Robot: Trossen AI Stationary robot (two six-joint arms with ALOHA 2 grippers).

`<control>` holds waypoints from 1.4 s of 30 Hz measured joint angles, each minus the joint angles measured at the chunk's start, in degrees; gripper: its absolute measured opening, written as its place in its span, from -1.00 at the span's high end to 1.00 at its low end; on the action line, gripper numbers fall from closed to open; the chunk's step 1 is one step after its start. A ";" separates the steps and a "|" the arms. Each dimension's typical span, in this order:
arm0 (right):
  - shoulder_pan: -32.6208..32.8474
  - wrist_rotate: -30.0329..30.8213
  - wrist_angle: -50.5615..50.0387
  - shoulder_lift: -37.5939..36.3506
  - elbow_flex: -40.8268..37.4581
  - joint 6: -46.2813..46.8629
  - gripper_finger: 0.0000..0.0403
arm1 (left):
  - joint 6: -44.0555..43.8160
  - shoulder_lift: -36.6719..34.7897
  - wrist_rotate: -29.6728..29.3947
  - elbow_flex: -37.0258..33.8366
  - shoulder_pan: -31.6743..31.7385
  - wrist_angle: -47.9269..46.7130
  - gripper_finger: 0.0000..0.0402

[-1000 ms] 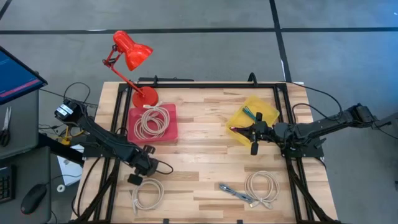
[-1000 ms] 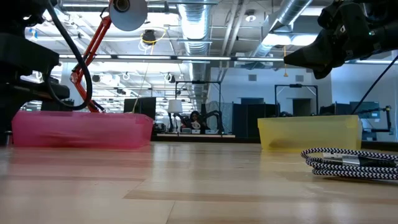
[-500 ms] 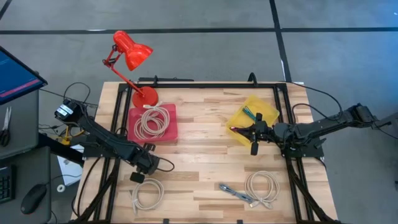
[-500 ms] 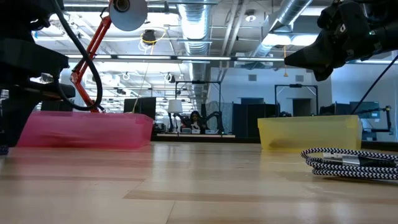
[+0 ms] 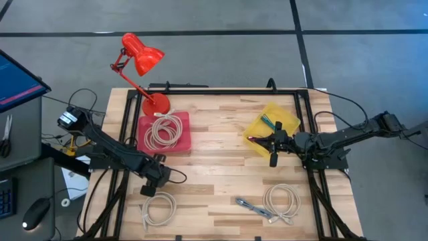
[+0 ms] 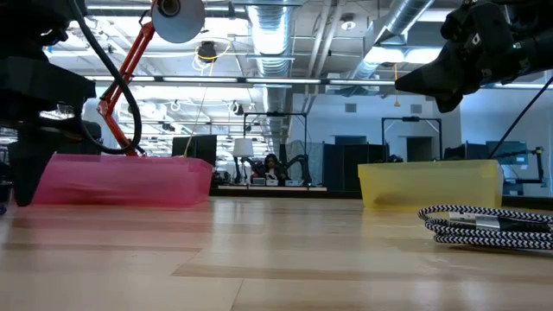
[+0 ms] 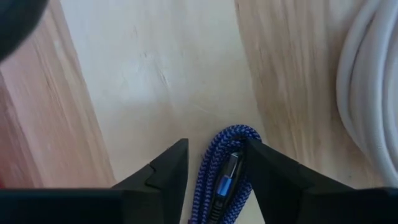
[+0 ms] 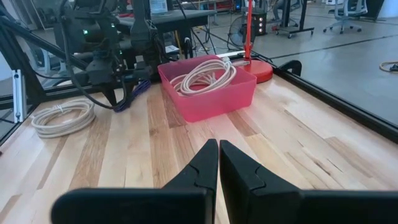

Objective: Pick & Place USB Port
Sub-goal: Put the purple USB cable into the yellow bin

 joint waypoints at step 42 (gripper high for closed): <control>-0.04 0.00 -1.50 0.00 0.00 -0.48 0.96 | -6.11 -16.76 5.54 -0.26 7.43 -4.71 0.76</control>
